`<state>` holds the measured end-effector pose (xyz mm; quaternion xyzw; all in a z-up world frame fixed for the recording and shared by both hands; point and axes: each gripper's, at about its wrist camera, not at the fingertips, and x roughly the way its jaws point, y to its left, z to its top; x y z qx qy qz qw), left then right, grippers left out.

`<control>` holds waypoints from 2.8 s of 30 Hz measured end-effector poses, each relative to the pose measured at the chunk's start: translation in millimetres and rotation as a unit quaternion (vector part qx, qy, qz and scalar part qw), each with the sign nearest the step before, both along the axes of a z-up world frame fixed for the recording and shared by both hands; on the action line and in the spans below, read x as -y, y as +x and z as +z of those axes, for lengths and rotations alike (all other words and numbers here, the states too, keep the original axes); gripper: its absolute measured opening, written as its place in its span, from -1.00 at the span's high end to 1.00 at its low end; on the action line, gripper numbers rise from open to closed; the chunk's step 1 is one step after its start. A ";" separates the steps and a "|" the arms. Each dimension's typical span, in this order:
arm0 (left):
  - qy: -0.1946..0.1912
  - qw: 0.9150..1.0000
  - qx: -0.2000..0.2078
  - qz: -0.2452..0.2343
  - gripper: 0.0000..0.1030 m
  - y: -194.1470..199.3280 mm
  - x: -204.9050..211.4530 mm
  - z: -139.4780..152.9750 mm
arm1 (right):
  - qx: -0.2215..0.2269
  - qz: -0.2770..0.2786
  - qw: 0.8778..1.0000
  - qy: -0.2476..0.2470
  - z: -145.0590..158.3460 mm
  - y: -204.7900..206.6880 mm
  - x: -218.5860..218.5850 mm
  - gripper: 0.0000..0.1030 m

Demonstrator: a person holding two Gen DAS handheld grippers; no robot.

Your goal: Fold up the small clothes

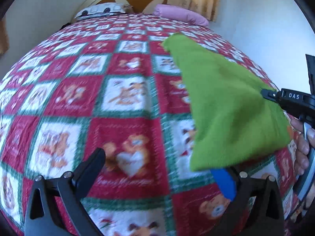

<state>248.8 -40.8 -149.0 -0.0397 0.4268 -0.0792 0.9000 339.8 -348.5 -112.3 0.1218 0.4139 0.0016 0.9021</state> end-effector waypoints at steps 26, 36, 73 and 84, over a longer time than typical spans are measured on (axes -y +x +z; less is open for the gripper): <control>0.060 0.997 0.058 0.004 -1.00 62.6 34.0 19.8 | -0.020 0.126 0.991 -0.049 -13.2 68.2 -34.0 0.32; -0.014 0.999 0.052 0.007 -1.00 70.0 24.0 12.4 | -0.012 0.130 0.991 -0.036 -11.6 77.1 -33.1 0.28; -0.174 0.980 0.025 -0.090 -0.81 51.4 20.6 -2.4 | -0.027 0.117 0.969 0.216 -47.5 118.3 54.8 0.24; -0.110 0.984 0.043 -0.133 -0.01 36.9 50.1 16.3 | -0.018 0.097 0.979 0.180 -33.4 108.3 44.8 0.53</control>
